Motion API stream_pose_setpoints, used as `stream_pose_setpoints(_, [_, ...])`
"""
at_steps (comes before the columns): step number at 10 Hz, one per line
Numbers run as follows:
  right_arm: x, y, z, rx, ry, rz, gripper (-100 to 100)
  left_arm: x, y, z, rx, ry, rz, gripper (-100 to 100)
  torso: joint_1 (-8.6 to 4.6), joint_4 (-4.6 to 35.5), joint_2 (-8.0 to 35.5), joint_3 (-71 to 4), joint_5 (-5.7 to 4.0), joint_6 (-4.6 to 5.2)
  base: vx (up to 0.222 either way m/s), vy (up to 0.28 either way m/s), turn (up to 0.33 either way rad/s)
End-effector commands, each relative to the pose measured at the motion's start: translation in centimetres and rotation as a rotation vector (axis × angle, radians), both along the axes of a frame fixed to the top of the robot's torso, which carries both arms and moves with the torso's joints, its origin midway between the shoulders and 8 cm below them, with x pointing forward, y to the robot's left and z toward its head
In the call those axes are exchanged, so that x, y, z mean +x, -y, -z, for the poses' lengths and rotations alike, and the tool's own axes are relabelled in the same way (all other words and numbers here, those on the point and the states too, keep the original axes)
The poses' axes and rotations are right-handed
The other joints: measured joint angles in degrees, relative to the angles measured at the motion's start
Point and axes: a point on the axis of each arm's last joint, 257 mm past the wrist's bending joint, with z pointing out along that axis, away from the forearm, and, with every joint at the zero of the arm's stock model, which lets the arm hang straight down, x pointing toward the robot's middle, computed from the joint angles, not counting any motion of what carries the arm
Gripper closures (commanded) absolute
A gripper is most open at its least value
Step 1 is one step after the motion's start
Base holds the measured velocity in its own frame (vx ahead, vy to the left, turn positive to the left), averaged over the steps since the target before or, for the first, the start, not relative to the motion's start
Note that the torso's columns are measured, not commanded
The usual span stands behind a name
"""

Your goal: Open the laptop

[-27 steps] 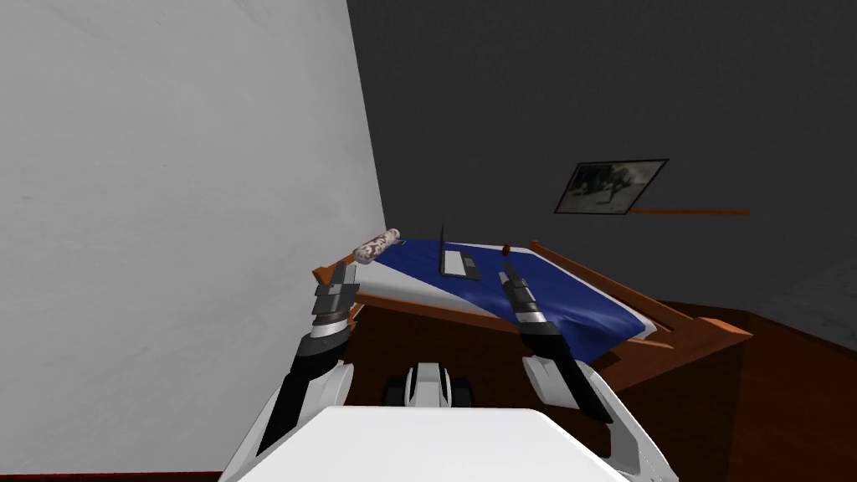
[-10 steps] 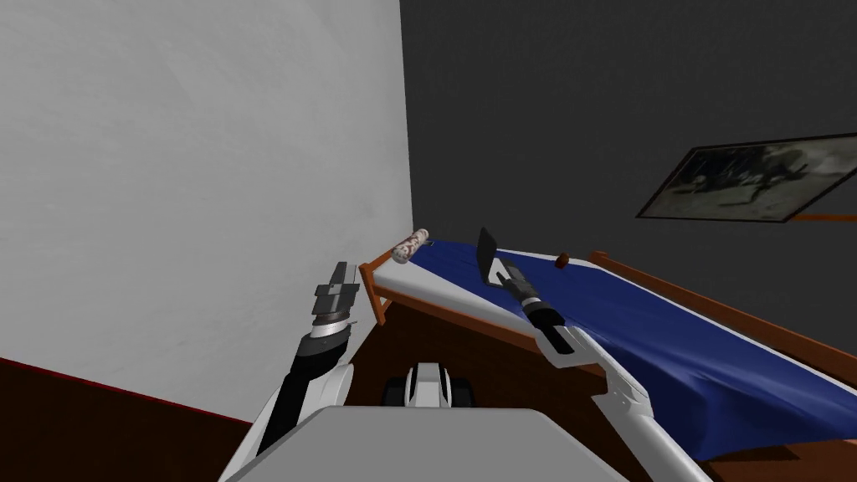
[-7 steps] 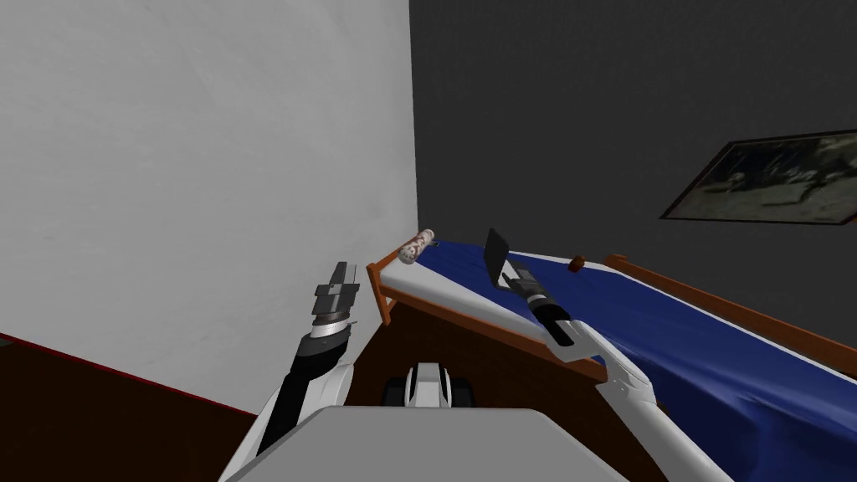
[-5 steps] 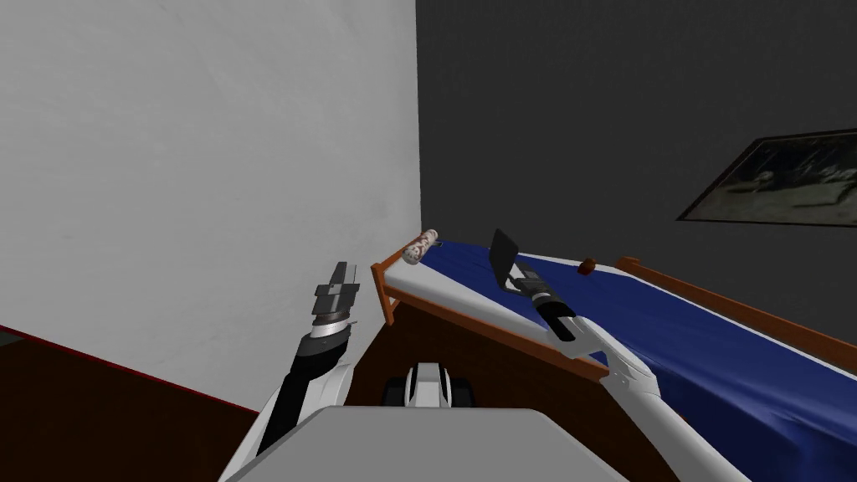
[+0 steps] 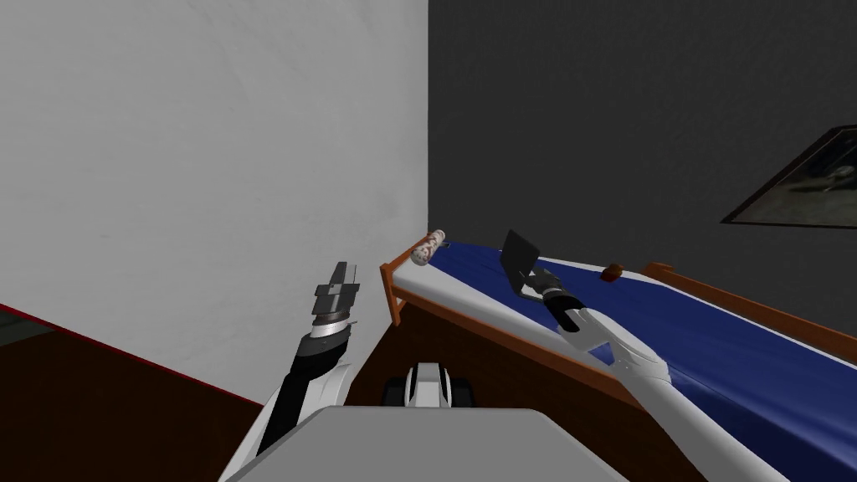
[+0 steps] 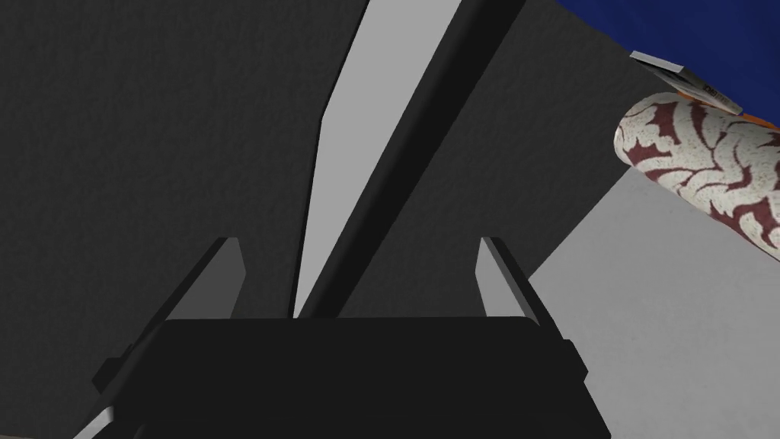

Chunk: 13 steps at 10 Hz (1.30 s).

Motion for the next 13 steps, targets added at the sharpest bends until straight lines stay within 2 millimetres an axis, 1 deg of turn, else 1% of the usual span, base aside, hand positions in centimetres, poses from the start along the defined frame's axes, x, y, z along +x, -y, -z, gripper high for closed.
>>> stream_pose_setpoints(1, [-0.2, 3.2, -1.3, -0.121, -0.033, 0.066, -100, 0.0, 0.0, 0.0, 0.000, 0.000, 0.000, 0, 0.10, 0.00, 0.02, 0.01, 0.02, 0.00, 0.040, 0.097, 0.049])
stream_pose_setpoints(2, [0.0, 2.6, -1.1, -0.096, -0.026, 0.054, -100, 0.0, 0.0, 0.0, 0.000, 0.000, 0.000, 0, 0.08, -0.01, -0.02, 0.00, 0.02, 0.01, 0.022, 0.039, 0.005])
stream_pose_setpoints(3, [-0.1, 3.6, -1.8, -0.105, -0.028, 0.065, -100, 0.0, 0.0, 0.0, 0.000, 0.000, 0.000, 0, -0.10, 0.00, 0.04, 0.02, -0.03, 0.02, 0.075, -0.010, 0.053])
stream_pose_setpoints(4, [-0.1, 3.1, -1.5, -0.104, -0.028, 0.060, -100, 0.0, 0.0, 0.0, 0.000, 0.000, 0.000, 0, -0.21, -0.02, -0.12, -0.06, -0.06, 0.00, 0.048, -0.012, 0.018])
stream_pose_setpoints(5, [-0.1, 3.2, -1.6, -0.103, -0.028, 0.061, 100, 0.0, 0.0, 0.0, 0.000, 0.000, 0.000, 0, -0.10, -0.03, -0.03, -0.03, -0.06, 0.02, 0.008, -0.002, -0.005])
stream_pose_setpoints(6, [0.5, 3.0, -1.6, 0.004, 0.017, 0.059, 100, 0.0, 0.0, 0.0, 0.000, 0.000, 0.000, 0, 0.04, 0.01, 0.09, 0.06, -0.01, -0.01, -0.035, -0.084, -0.051])
stream_pose_setpoints(7, [0.6, 2.9, -1.6, 0.041, 0.032, 0.058, 100, 0.0, 0.0, 0.0, 0.000, 0.000, 0.000, 0, -0.11, -0.04, 0.13, 0.09, -0.08, -0.04, -0.079, -0.129, 0.000])
stream_pose_setpoints(8, [1.0, 2.8, -1.6, 0.113, 0.062, 0.054, 100, 0.0, 0.0, 0.0, 0.000, 0.000, 0.000, 0, -0.23, 0.02, 0.18, 0.12, -0.09, 0.08, -0.075, -0.138, -0.024])
stream_pose_setpoints(9, [1.2, 2.7, -1.6, 0.149, 0.077, 0.053, 100, 0.0, 0.0, 0.0, 0.000, 0.000, 0.000, 0, -0.19, 0.04, 0.13, 0.09, -0.06, 0.14, -0.074, -0.113, -0.025])
stream_pose_setpoints(10, [1.5, 2.5, -1.6, 0.221, 0.108, 0.049, 100, 0.0, 0.0, 0.0, 0.000, 0.000, 0.000, 0, -0.03, 0.00, 0.07, 0.05, -0.03, 0.13, -0.094, -0.096, -0.035])
stream_pose_setpoints(11, [1.7, 2.4, -1.6, 0.257, 0.123, 0.046, 100, 0.0, 0.0, 0.0, 0.000, 0.000, 0.000, 0, 0.06, 0.00, 0.08, 0.05, 0.00, 0.13, -0.074, -0.098, -0.018])
stream_pose_setpoints(12, [1.6, 2.4, -1.7, 0.228, 0.112, 0.044, 100, 0.0, 0.0, 0.0, 0.000, 0.000, 0.000, 0, 0.01, -0.02, 0.00, 0.01, -0.01, 0.13, -0.026, -0.043, 0.012])
stream_pose_setpoints(13, [1.9, 1.9, -0.9, 0.313, 0.142, 0.036, 100, 0.0, 0.0, 0.0, 0.000, 0.000, 0.000, 0, 0.11, -0.08, -0.16, -0.08, 0.00, 0.11, -0.016, -0.061, -0.033])
